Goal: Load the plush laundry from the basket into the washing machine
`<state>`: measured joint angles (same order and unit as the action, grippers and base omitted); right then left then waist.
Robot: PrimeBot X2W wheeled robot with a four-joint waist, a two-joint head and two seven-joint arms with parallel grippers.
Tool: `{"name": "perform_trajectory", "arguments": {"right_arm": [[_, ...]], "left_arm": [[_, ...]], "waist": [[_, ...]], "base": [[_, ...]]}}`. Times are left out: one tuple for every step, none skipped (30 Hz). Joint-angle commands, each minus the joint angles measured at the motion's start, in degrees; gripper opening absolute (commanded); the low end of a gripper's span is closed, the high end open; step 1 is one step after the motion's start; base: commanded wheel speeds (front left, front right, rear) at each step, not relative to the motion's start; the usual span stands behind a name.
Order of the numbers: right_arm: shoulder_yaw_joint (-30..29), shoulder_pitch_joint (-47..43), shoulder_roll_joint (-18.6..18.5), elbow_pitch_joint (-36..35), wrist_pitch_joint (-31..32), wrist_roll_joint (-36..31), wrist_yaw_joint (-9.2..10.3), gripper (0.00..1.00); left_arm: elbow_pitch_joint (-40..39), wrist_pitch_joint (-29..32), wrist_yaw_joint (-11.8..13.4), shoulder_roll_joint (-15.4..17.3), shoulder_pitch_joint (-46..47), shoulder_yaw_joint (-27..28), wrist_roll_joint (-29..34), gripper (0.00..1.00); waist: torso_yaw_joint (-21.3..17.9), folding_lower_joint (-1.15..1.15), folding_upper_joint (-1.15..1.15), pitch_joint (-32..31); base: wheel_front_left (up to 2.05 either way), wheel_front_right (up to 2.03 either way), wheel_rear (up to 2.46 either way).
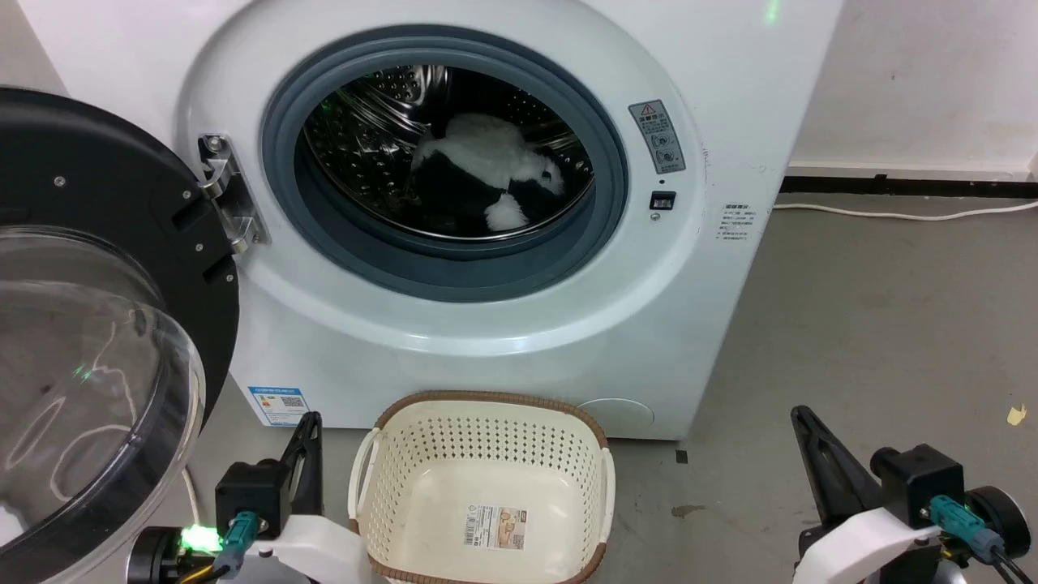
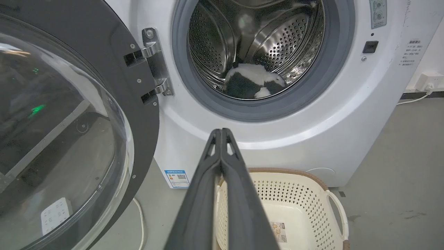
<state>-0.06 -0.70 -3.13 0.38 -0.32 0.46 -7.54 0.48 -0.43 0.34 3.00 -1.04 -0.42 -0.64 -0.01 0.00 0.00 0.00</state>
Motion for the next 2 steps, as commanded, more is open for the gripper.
{"name": "perform_trajectory", "arguments": {"right_arm": [[0.0,0.7,0.2,-0.4,0.2,-0.4,0.05,0.0],[0.1,0.7,0.2,-0.4,0.3,-0.4,0.05,0.0]], "left_arm": [[-0.4,0.3,-0.3,-0.1,1.0,0.4,0.5,0.0],[-0.5,0.4,-0.3,-0.1,1.0,0.4,0.6,0.0]], "waist": [[0.0,0.0,0.0,0.0],[0.0,0.0,0.0,0.0]], "base": [[0.0,0.0,0.0],[0.0,0.0,0.0]]}}
